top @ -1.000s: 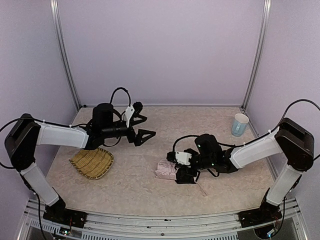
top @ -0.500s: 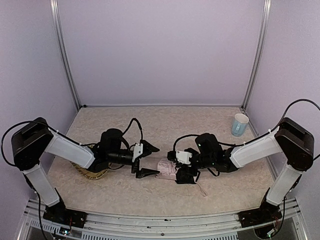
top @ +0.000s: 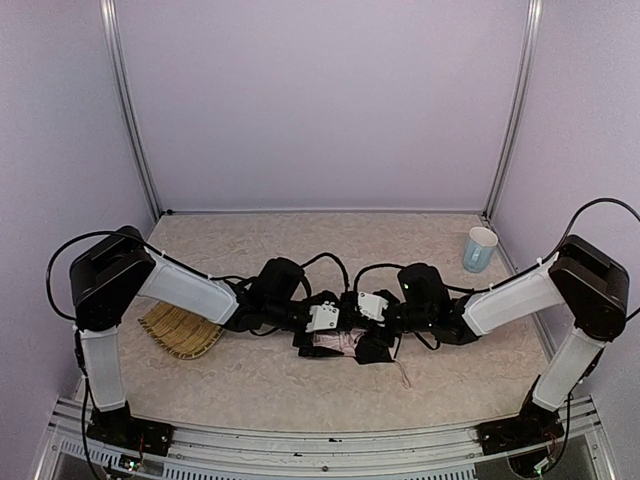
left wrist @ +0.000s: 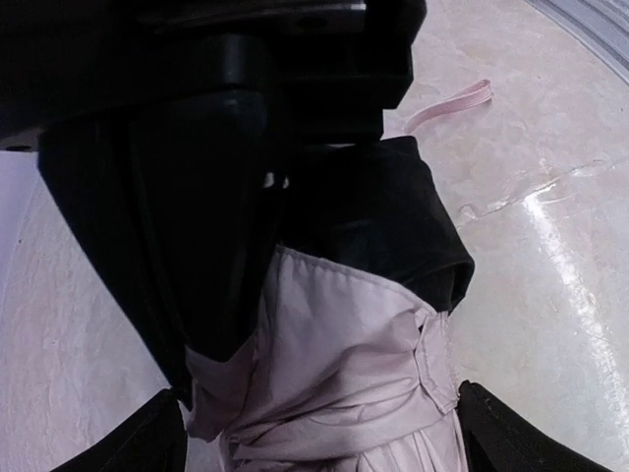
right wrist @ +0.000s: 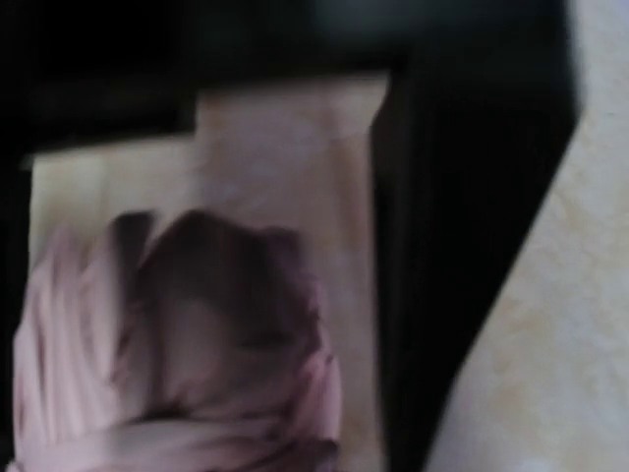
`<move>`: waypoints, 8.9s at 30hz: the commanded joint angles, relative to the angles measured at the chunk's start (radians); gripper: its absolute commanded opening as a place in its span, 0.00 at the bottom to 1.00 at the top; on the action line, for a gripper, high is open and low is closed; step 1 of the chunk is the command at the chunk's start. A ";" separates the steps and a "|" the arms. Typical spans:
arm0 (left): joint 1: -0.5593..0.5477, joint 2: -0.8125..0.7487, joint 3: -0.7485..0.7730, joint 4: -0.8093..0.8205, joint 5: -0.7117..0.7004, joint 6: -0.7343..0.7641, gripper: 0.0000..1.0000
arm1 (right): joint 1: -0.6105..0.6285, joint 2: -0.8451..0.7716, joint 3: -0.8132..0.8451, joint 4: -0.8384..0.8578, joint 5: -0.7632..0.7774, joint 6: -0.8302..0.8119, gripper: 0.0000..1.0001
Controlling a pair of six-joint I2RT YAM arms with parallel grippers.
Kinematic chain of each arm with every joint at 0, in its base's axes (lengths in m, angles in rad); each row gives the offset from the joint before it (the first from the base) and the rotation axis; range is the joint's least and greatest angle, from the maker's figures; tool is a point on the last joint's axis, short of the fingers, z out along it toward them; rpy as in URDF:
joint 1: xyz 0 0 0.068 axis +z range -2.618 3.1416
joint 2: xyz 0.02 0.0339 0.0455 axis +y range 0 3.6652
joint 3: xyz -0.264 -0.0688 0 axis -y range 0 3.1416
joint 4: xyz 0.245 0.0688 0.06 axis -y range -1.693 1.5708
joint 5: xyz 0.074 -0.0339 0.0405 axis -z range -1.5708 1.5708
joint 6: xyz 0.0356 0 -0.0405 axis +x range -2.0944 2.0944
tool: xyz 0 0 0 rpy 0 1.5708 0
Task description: Put away the umbrella
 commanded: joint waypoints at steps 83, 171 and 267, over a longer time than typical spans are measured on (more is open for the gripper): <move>0.078 0.189 0.174 0.035 0.335 -0.596 0.22 | 0.007 0.018 -0.091 0.278 -0.165 0.096 0.00; 0.056 0.270 0.284 -0.335 0.207 -0.383 0.00 | 0.397 -0.155 -0.155 0.207 0.729 -0.146 0.47; 0.206 -0.237 -0.248 0.514 0.203 -0.467 0.83 | -0.020 -0.020 0.058 -0.242 0.097 -0.103 0.00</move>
